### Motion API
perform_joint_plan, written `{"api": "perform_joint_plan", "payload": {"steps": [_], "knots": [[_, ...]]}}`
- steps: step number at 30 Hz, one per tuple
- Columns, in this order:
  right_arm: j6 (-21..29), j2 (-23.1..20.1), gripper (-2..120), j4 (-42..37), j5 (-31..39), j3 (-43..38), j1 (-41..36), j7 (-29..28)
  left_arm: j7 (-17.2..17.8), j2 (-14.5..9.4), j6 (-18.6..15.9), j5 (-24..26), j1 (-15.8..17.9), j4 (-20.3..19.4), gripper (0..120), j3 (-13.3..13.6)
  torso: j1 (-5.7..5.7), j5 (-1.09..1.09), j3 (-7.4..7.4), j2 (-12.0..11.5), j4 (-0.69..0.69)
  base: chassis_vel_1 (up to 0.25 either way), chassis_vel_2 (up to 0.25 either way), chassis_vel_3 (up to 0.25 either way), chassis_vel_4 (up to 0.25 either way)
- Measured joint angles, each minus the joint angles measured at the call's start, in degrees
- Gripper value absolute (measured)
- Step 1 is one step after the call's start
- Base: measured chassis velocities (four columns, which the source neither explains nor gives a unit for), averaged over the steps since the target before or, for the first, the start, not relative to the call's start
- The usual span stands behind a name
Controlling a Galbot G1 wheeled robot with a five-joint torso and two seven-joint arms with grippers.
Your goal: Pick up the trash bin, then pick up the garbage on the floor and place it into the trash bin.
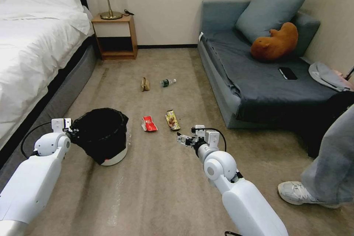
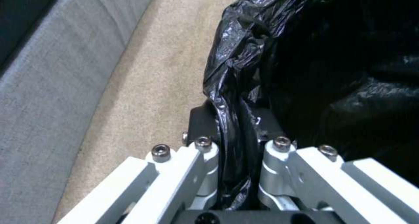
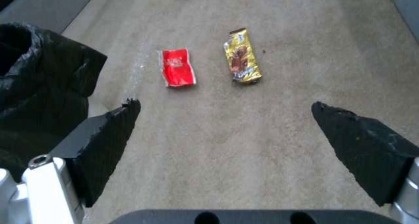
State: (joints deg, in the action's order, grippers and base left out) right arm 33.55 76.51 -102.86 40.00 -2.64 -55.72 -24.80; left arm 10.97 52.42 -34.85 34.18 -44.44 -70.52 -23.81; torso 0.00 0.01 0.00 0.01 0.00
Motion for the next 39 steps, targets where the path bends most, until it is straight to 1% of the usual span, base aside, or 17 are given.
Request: {"api": "perform_joint_plan", "payload": {"steps": [6, 9, 12, 14, 15, 17, 19, 20, 21, 23, 24, 26, 27, 29, 30, 32, 39], "knots": [[0.0, 0.0, 100, -0.1, -0.1, -0.3, -0.6, 0.2, -0.2, 0.0, 0.7, -0.1, -1.4, -1.0, 8, -1.0, 0.0, 0.0, 0.0, 0.0, 0.0, 0.0, 0.0, 0.0, 0.0], [-0.3, 0.3, 100, 0.0, -0.8, -0.3, -1.1, 0.3, -0.5, 0.1, 2.3, -0.7, -2.2, -1.3, 8, -2.3, 0.0, 0.0, 0.0, 0.0, 0.0, 0.0, 0.0, 0.0, 0.0], [-0.4, 0.3, 100, 0.0, -1.1, -0.3, -1.3, 0.3, -0.6, -0.1, 2.9, -0.9, -2.6, -1.6, 8, -2.9, 0.0, 0.0, 0.0, 0.0, 0.0, 0.0, 0.0, 0.0, 0.0], [-0.8, 0.3, 100, 0.1, -1.5, -0.4, -1.6, 0.6, -0.6, -0.5, 4.2, -1.2, -3.5, -3.0, 7, -4.4, 0.0, 0.0, 0.0, 0.0, 0.0, 0.0, 0.0, 0.0, 0.0], [-0.8, 0.3, 100, 0.1, -1.5, -0.4, -1.6, 0.6, -0.6, -0.5, 4.2, -1.2, -3.5, -3.0, 7, -4.4, 0.0, 0.0, 0.0, 0.0, 0.0, 0.0, 0.0, 0.0, 0.0], [-1.0, 0.2, 100, 0.0, -1.6, -0.4, -1.6, 0.9, -0.4, -0.8, 5.4, -2.2, -4.4, -4.9, 6, -6.2, 0.0, 0.0, 0.0, 0.0, 0.01, 0.0, 0.0, 0.0, 0.0], [-1.0, 0.2, 100, 0.0, -1.6, -0.4, -1.6, 1.0, -0.3, -0.9, 5.6, -2.4, -4.6, -5.4, 6, -6.5, 0.0, 0.0, 0.0, 0.0, 0.0, 0.0, 0.0, 0.0, 0.0], [-1.3, 0.3, 100, 0.0, -1.7, -0.4, -1.3, 1.3, -0.1, -1.2, 5.8, -2.9, -5.3, -6.9, 6, -7.4, 0.0, 0.0, 0.0, 0.0, 0.0, 0.0, 0.0, 0.0, 0.0], [-1.3, 0.3, 100, 0.0, -1.7, -0.4, -1.3, 1.3, -0.1, -1.2, 5.8, -2.9, -5.3, -6.9, 6, -7.4, 0.0, 0.0, 0.0, 0.0, 0.0, 0.0, 0.0, 0.0, 0.0], [-1.7, 0.4, 100, 0.0, -1.8, -0.3, -1.1, 1.9, 0.0, -1.7, 6.2, -3.8, -6.4, -9.2, 6, -8.6, 0.0, 0.0, 0.0, 0.0, 0.01, 0.0, 0.0, 0.0, 0.0], [-1.7, 0.4, 100, 0.0, -1.8, -0.3, -1.1, 1.9, 0.0, -1.7, 6.2, -3.8, -6.4, -9.2, 6, -8.6, 0.0, 0.0, 0.0, 0.0, 0.01, 0.0, 0.0, 0.0, 0.0], [-2.4, 0.4, 100, 0.1, -2.0, -0.2, -1.0, 2.7, 0.1, -2.3, 6.3, -4.3, -7.7, -11.4, 6, -9.8, 0.0, -0.01, 0.0, 0.0, 0.01, 0.0, 0.0, 0.0, 0.0], [-2.4, 0.4, 100, 0.1, -2.0, -0.2, -1.0, 2.7, 0.1, -2.3, 6.3, -4.3, -7.7, -11.4, 6, -9.8, 0.0, -0.01, 0.0, 0.0, 0.01, 0.0, 0.0, 0.0, 0.0], [-2.9, 0.4, 100, 0.2, -2.2, 0.0, -1.0, 3.4, 0.1, -2.8, 6.3, -4.5, -9.2, -13.3, 6, -11.0, 0.0, 0.0, 0.0, 0.0, 0.01, 0.0, 0.0, 0.0, 0.0], [-2.9, 0.4, 100, 0.2, -2.2, 0.0, -1.0, 3.4, 0.1, -2.8, 6.3, -4.5, -9.2, -13.3, 6, -11.0, 0.0, 0.0, 0.0, 0.0, 0.01, 0.0, 0.0, 0.0, 0.0], [-3.4, 0.4, 100, 0.2, -2.3, 0.1, -1.0, 4.0, 0.2, -3.6, 6.2, -4.4, -10.7, -15.1, 6, -12.1, 0.0, 0.0, 0.0, 0.0, 0.0, 0.0, 0.0, 0.0, 0.0], [-4.0, 0.3, 100, 0.9, -2.6, 0.1, -1.0, 4.8, 0.4, -5.3, 5.9, -3.7, -12.2, -17.0, 5, -13.7, 0.0, 0.0, 0.0, 0.0, 0.0, 0.0, 0.0, 0.0, 0.0]]}}
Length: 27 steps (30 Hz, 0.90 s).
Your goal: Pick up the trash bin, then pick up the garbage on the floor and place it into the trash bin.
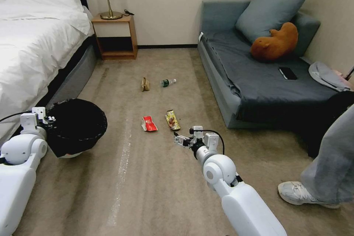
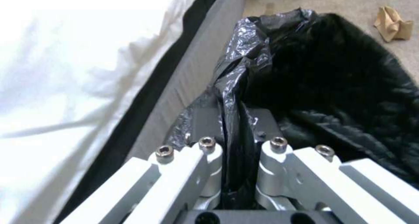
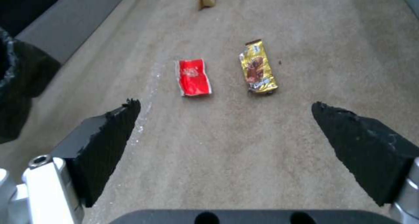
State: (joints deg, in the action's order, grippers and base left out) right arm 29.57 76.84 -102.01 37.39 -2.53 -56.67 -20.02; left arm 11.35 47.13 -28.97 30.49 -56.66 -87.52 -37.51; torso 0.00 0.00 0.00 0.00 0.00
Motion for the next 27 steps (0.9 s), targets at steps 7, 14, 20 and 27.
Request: {"api": "perform_joint_plan", "payload": {"steps": [7, 14, 20, 27], "knots": [[-1.4, -0.3, 100, 1.2, -0.6, 0.3, 0.2, 2.0, 0.2, -0.9, -0.1, 0.6, -0.9, -0.9, 5, -0.6, 0.0, 0.0, 0.0, 0.0, 0.0, 0.0, 0.0, 0.0, 0.0], [-2.2, -0.4, 100, 2.5, -0.5, 0.7, 1.0, 3.1, 0.2, -0.6, -0.2, 0.6, -1.0, -0.9, 5, -0.3, 0.0, 0.0, 0.0, 0.0, 0.0, 0.0, 0.0, 0.0, 0.0], [-2.8, -0.6, 100, 3.3, -0.4, 1.1, 1.3, 4.4, 0.1, -0.5, -0.3, 0.6, -0.2, -0.3, 5, 0.3, 0.0, 0.0, 0.0, 0.0, 0.0, 0.0, 0.0, 0.0, 0.0], [-3.4, -0.5, 100, 4.3, -1.0, 1.6, 1.4, 5.7, -0.1, -0.8, -0.2, 0.6, 0.7, 0.7, 5, 1.3, 0.0, 0.0, 0.0, 0.0, 0.0, 0.0, 0.0, 0.0, 0.0]]}}
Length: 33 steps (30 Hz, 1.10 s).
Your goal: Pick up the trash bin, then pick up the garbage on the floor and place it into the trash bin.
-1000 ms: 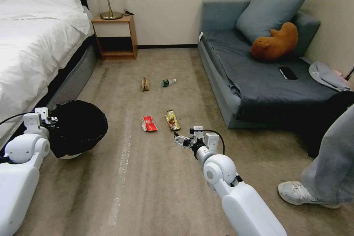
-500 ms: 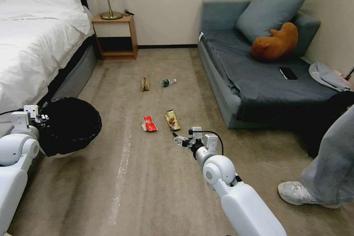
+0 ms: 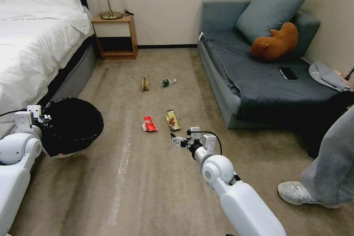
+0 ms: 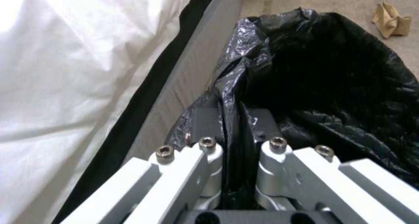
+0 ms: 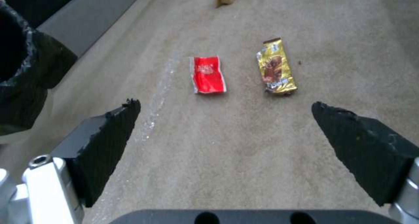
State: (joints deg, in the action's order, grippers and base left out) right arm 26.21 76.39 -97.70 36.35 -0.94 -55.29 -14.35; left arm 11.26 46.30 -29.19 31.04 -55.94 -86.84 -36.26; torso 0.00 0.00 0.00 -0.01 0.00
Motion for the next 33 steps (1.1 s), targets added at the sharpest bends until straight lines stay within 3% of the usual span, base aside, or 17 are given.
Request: {"api": "perform_joint_plan", "payload": {"steps": [33], "knots": [[-2.2, 0.9, 100, 4.3, -2.5, 2.0, 0.8, 2.1, -0.8, 0.2, 1.5, -0.3, 2.9, 3.5, 5, 2.2, 0.0, 0.0, 0.0, 0.0, 0.0, -0.007, 0.011, 0.009, -0.01]]}}
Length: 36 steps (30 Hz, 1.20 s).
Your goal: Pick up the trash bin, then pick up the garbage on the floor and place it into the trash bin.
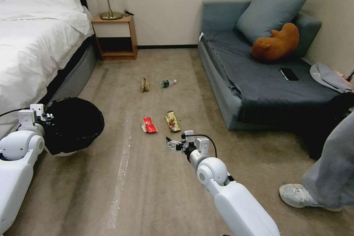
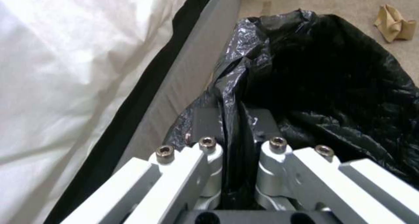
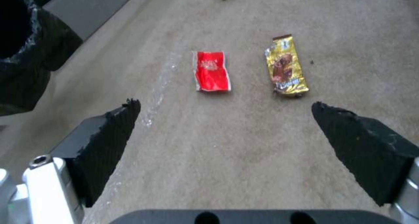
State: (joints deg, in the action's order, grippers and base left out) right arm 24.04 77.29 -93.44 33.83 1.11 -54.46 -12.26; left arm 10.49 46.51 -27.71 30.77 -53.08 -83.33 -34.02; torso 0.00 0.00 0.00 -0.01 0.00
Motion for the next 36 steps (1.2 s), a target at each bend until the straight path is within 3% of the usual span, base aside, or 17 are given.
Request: {"api": "perform_joint_plan", "payload": {"steps": [36], "knots": [[0.1, 0.5, 100, 1.0, -1.2, 2.4, -0.7, 0.0, -0.5, 0.2, 1.1, -0.4, -0.3, 0.9, 5, -0.6, 0.0, 0.0, 0.0, 0.0, 0.01, -0.054, 0.06, 0.059, -0.059]]}}
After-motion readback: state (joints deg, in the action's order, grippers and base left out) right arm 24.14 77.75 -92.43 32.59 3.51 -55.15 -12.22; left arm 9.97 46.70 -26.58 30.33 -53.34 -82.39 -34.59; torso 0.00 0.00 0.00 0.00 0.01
